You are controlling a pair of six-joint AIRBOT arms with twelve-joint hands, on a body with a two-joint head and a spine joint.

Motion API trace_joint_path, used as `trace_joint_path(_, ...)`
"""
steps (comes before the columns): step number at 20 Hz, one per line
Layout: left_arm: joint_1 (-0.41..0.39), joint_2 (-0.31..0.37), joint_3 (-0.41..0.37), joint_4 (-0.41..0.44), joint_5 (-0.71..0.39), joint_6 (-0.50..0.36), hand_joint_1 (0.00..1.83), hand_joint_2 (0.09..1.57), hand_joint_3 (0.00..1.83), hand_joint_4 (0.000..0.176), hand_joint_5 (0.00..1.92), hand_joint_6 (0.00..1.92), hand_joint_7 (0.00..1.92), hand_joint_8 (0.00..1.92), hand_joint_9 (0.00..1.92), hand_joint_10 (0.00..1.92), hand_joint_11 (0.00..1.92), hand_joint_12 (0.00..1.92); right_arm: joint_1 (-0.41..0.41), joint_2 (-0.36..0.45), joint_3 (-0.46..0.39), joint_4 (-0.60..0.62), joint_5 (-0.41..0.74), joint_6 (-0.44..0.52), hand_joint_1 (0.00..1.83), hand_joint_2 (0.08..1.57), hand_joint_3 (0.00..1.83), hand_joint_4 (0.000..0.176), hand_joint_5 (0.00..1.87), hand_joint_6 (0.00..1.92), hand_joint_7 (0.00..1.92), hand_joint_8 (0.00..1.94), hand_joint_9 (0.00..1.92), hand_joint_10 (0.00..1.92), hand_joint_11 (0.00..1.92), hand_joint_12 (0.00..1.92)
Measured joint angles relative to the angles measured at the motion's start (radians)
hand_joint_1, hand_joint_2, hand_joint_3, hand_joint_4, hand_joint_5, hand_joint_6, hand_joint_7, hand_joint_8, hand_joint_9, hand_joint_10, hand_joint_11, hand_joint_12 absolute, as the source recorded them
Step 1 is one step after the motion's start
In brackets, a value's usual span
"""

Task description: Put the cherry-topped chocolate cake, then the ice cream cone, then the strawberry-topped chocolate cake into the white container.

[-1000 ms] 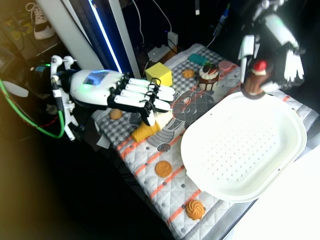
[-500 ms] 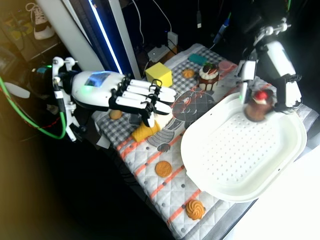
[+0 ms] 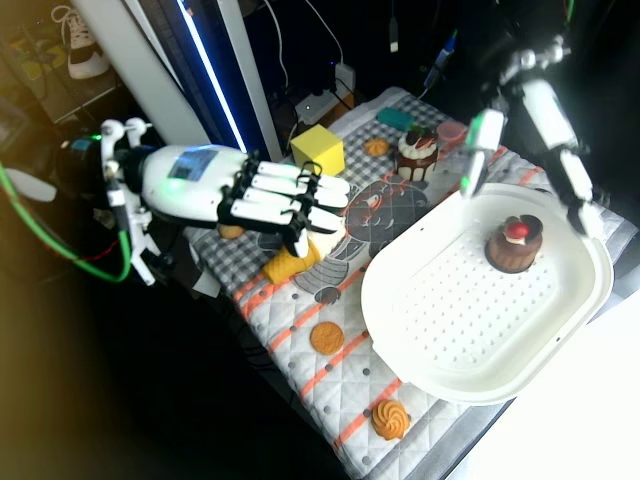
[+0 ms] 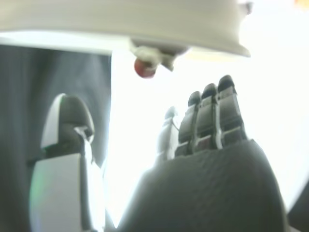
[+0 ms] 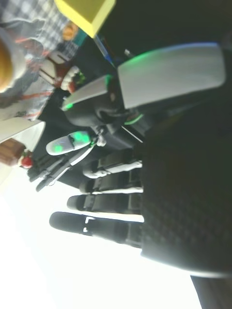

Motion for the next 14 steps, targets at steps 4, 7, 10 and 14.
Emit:
trace_joint_path(4, 0.101, 0.143, -0.164, 0.095, -0.227, -0.117, 0.62, 1.32, 0.03, 0.176, 0.0, 0.0, 0.0, 0.0, 0.0, 0.0, 0.0, 0.0, 0.0, -0.051, 0.016, -0.037, -0.059, 0.007, 0.76, 1.19, 0.0, 0.0, 0.0, 0.0, 0.04, 0.01, 0.1, 0.1, 0.0, 1.28)
trace_joint_path(7, 0.183, 0.198, -0.234, 0.138, -0.35, -0.194, 0.56, 1.32, 0.02, 0.176, 0.01, 0.0, 0.0, 0.0, 0.0, 0.0, 0.0, 0.0, 0.0, -0.084, 0.045, -0.037, -0.109, 0.029, 0.8, 1.17, 0.0, 0.0, 0.01, 0.0, 0.14, 0.0, 0.02, 0.5, 0.0, 1.36)
trace_joint_path(10, 0.259, 0.252, -0.303, 0.152, -0.482, -0.208, 0.64, 1.34, 0.0, 0.176, 0.05, 0.01, 0.0, 0.0, 0.03, 0.01, 0.0, 0.28, 0.0, -0.117, 0.084, -0.014, -0.152, 0.041, 0.81, 1.15, 0.0, 0.0, 0.04, 0.02, 0.12, 0.01, 0.0, 0.51, 0.0, 1.53)
trace_joint_path(14, 0.324, 0.285, -0.355, 0.174, -0.602, -0.211, 0.64, 1.37, 0.0, 0.161, 0.04, 0.0, 0.0, 0.0, 0.01, 0.0, 0.0, 0.11, 0.0, -0.18, 0.121, -0.034, -0.2, 0.089, 0.9, 1.2, 0.01, 0.0, 0.14, 0.06, 0.28, 0.05, 0.08, 0.85, 0.0, 1.61)
